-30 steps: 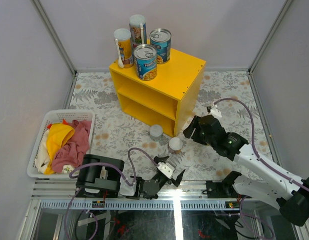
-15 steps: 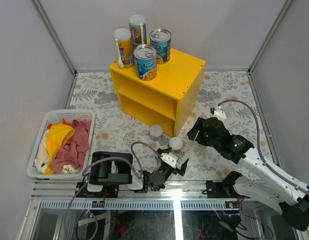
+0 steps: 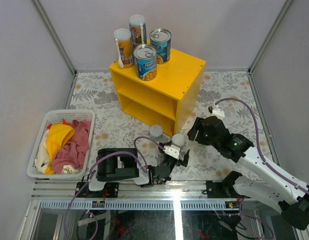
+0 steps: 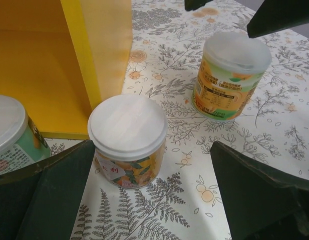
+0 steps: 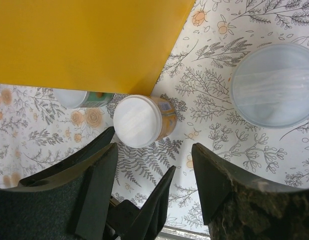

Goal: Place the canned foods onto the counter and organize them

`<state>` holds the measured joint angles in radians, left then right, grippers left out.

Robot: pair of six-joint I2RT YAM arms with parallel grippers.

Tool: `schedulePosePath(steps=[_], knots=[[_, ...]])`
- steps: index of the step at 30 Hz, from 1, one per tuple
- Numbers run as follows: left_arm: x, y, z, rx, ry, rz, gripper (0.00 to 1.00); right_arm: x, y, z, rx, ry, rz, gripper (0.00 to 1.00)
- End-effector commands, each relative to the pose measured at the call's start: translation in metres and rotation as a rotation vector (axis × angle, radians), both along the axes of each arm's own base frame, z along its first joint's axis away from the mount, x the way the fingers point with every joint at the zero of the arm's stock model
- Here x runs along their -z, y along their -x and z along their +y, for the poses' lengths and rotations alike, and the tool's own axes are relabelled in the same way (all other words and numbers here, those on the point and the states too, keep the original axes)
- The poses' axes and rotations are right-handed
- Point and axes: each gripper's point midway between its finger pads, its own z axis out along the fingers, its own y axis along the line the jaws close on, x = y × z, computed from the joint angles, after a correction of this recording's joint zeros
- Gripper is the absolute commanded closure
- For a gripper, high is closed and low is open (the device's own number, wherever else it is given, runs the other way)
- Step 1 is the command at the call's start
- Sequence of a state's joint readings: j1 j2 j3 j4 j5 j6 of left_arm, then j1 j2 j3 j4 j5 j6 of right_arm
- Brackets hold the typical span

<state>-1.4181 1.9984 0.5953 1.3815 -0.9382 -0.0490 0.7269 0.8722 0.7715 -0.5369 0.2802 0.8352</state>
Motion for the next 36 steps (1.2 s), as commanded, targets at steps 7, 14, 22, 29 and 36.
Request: schedulePosePath(steps=[7,14,22,29,36], knots=[[-0.001,-0.022,0.006,-0.113,0.035,0.005,0.0,-0.019,-0.02,0.005,-0.026,0.004,-0.069,0.31],[0.0,-0.04,0.011,-0.164,0.053,0.002,0.0,-0.019,-0.027,-0.001,-0.03,0.007,-0.06,0.31],[0.005,-0.055,0.012,-0.183,0.068,0.004,0.0,-0.016,-0.031,-0.003,-0.032,0.02,-0.048,0.31],[0.006,-0.065,0.011,-0.187,0.087,-0.001,0.0,-0.015,-0.034,-0.005,-0.033,0.035,-0.043,0.31],[0.001,-0.066,0.011,-0.187,0.099,-0.016,0.13,-0.011,-0.035,-0.006,-0.038,0.047,-0.034,0.31]])
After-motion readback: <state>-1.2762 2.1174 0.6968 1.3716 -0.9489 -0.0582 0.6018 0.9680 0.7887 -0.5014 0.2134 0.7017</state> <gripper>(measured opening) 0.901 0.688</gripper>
